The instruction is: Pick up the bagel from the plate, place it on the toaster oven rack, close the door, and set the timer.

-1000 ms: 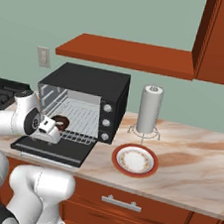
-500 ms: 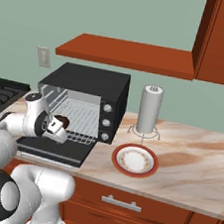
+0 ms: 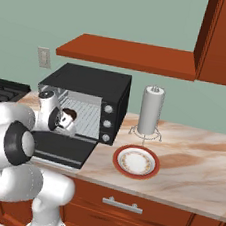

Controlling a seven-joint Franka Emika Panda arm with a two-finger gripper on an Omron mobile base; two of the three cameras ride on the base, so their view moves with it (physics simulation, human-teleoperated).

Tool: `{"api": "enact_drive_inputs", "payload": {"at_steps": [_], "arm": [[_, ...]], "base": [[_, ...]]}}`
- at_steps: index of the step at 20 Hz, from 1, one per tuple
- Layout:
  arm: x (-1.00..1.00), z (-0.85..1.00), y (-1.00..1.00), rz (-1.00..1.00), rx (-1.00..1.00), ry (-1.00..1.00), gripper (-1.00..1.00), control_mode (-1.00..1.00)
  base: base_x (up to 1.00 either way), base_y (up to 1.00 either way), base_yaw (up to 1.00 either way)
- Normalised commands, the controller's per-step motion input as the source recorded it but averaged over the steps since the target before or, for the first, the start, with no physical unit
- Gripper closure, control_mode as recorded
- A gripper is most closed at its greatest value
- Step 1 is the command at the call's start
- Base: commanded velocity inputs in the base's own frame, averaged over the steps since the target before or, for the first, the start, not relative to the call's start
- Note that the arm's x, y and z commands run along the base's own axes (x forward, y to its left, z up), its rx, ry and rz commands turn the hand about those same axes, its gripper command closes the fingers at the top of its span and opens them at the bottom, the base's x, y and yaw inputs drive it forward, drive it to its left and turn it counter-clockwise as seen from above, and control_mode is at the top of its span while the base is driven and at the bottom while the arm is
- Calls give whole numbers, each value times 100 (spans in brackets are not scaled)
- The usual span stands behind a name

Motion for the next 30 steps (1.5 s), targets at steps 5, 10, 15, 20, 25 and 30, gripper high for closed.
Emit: {"api": "enact_drive_inputs", "payload": {"at_steps": [5, 10, 15, 20, 25, 30], "arm": [[62, 5, 0, 0, 0, 0, -100, -100], [-77, 42, 0, 0, 0, -1, -100, -100], [-100, 57, 0, 3, 0, 0, -100, -100], [-96, 37, 35, 24, -2, 8, -100, -100], [-79, 9, 92, 48, -17, 12, -100, -100], [-74, 0, 97, 40, -28, 4, -100, -100]], "base": [[0, 0, 0], [0, 0, 0], [0, 0, 0], [0, 0, 0], [0, 0, 0], [0, 0, 0]]}}
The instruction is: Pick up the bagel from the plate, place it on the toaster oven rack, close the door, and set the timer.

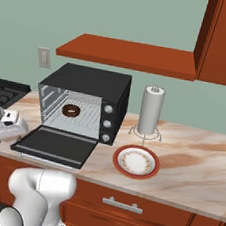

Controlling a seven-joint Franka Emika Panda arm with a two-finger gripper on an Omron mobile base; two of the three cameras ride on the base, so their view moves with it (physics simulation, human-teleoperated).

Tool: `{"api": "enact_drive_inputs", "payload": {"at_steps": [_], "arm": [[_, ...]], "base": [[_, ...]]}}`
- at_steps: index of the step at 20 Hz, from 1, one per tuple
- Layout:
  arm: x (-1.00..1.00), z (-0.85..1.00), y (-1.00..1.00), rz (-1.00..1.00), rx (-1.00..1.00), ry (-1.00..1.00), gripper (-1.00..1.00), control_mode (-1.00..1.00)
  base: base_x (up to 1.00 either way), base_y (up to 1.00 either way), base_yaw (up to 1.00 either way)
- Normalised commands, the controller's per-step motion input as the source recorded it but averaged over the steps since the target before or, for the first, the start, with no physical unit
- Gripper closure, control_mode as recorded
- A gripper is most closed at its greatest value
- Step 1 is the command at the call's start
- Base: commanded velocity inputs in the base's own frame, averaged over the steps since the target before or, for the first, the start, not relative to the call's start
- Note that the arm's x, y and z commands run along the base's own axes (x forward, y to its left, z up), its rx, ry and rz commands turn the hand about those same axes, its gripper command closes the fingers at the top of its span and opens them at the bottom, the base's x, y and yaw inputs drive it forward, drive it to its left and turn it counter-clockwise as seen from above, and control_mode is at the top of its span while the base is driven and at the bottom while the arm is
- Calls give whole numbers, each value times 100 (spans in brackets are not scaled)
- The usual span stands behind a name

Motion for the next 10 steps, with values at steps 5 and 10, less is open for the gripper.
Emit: {"api": "enact_drive_inputs", "payload": {"at_steps": [5, 10], "arm": [[-20, -2, 59, 24, -33, 1, -100, -100], [14, -8, 17, 13, -23, 0, -100, -100]], "base": [[0, 0, 0], [0, 0, 0]]}}
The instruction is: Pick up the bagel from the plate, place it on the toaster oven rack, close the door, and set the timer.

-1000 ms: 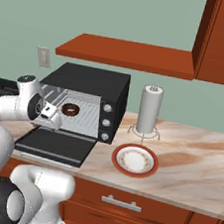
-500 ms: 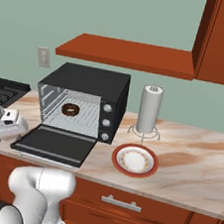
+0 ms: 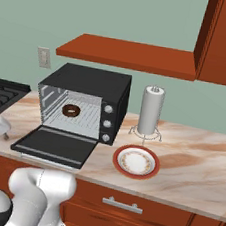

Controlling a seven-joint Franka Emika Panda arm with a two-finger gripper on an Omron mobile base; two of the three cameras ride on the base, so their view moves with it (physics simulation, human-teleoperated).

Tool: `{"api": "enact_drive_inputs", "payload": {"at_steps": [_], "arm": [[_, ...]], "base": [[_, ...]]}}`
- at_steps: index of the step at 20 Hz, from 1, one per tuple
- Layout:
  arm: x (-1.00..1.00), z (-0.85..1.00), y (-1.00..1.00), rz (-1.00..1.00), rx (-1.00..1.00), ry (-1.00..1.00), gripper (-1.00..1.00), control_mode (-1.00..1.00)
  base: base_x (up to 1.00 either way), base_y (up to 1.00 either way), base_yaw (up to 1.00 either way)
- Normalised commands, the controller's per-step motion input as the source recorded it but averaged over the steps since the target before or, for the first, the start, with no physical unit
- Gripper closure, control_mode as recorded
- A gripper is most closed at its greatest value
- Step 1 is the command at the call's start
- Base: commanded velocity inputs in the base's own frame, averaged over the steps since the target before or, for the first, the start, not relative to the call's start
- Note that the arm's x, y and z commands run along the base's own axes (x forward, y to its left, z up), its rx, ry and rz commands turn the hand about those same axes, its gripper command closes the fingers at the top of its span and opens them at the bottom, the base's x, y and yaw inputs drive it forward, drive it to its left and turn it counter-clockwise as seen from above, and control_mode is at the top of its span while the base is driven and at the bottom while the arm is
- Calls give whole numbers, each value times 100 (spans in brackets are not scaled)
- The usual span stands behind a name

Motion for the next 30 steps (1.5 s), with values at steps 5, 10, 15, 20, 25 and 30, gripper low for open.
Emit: {"api": "enact_drive_inputs", "payload": {"at_steps": [5, 10, 15, 20, 25, 30], "arm": [[37, -21, 2, 8, -10, -1, -100, -100], [24, -27, 0, 6, -8, -8, -100, -100], [0, -20, -2, 1, -8, -6, -100, -100], [0, -2, -14, 0, -5, -2, -100, -100], [0, -7, -17, 0, -6, 0, -100, -100], [13, -8, -13, 0, -7, 0, -100, -100]], "base": [[0, 0, 0], [0, 0, 0], [0, 0, 0], [0, 0, 0], [0, 0, 0], [0, 0, 0]]}}
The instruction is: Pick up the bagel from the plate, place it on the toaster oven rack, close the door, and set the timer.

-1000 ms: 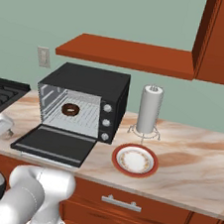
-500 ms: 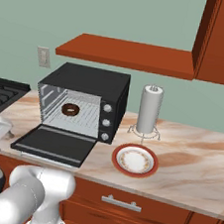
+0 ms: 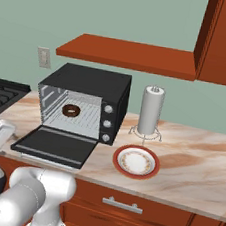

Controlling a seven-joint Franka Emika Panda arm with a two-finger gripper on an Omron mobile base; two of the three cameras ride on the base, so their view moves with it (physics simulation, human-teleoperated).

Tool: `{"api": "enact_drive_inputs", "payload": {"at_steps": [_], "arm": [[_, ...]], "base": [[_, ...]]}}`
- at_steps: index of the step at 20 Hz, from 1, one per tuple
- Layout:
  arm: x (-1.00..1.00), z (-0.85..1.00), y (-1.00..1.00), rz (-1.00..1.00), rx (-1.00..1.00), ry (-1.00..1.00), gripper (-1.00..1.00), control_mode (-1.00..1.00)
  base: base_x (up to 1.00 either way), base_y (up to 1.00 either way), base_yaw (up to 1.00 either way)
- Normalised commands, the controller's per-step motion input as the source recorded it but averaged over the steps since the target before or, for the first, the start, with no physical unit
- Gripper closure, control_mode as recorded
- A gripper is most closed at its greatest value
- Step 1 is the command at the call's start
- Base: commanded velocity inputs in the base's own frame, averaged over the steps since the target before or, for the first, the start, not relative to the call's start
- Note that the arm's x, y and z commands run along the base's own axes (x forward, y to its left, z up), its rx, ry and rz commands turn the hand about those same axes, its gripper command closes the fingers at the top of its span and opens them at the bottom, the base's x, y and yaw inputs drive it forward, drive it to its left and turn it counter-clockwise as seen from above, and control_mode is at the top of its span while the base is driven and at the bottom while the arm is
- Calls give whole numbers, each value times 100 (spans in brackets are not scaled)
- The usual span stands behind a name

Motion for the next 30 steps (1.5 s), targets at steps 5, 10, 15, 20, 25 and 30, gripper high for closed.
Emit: {"api": "enact_drive_inputs", "payload": {"at_steps": [5, 10, 15, 20, 25, 30], "arm": [[29, -15, -11, 0, -6, 0, -100, -100], [19, -18, -11, 0, -7, 0, -100, -100], [14, -5, -11, 0, -7, 0, -100, -100], [13, 1, -14, 0, -8, -1, -100, -100], [19, 12, -15, 0, -8, -4, -100, -100], [27, 37, -24, 2, -7, -10, -100, -100]], "base": [[0, 0, 0], [0, 0, 0], [0, 0, 0], [0, 0, 0], [0, 0, 0], [0, 0, 0]]}}
